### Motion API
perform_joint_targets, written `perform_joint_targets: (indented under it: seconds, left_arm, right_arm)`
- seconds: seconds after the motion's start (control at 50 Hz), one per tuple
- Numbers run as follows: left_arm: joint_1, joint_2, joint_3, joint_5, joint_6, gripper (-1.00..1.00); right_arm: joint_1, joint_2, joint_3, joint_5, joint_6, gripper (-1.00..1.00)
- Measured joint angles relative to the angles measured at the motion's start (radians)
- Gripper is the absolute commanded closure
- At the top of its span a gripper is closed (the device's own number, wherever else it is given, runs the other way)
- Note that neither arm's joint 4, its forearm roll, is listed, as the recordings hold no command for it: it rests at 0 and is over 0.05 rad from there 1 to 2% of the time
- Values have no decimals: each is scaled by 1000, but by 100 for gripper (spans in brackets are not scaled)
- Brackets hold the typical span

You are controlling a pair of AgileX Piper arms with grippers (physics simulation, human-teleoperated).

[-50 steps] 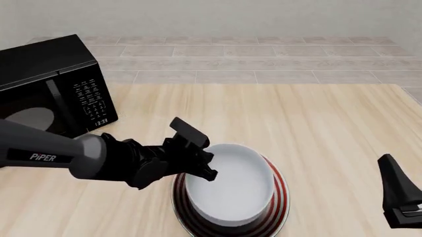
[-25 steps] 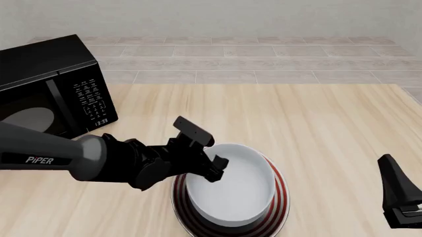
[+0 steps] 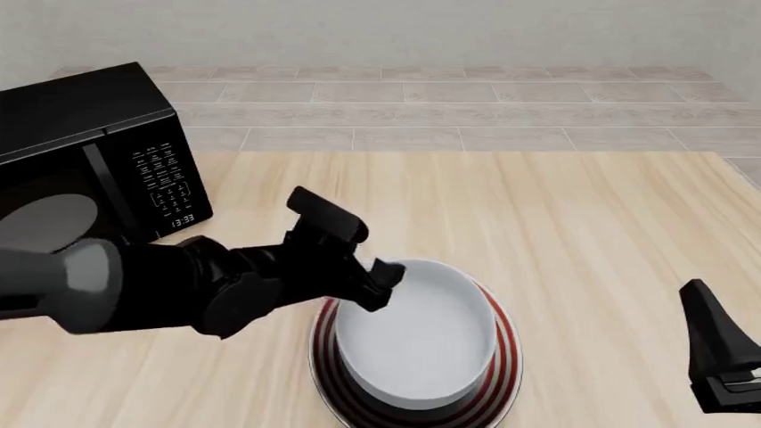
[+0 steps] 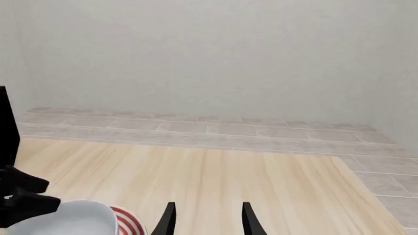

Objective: Pick up the white bowl and put it on the plate.

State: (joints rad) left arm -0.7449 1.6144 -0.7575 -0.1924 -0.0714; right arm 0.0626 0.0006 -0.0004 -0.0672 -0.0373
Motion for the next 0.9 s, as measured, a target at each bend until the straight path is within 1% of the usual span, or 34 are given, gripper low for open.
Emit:
perform_joint_targets:
  seconds: [0.4,0.7,0.9]
  left_arm:
    - [25,-231,52,85,-7,-100]
    - [69,-389,77,155,-18,-100]
    - [113,-474,92,192,-27,-100]
  right_arm:
    - [6,2,-1,3,-1,-100]
    - [13,20,-3,-11,-5,-100]
    - [19,36,-11,-18,-12,-100]
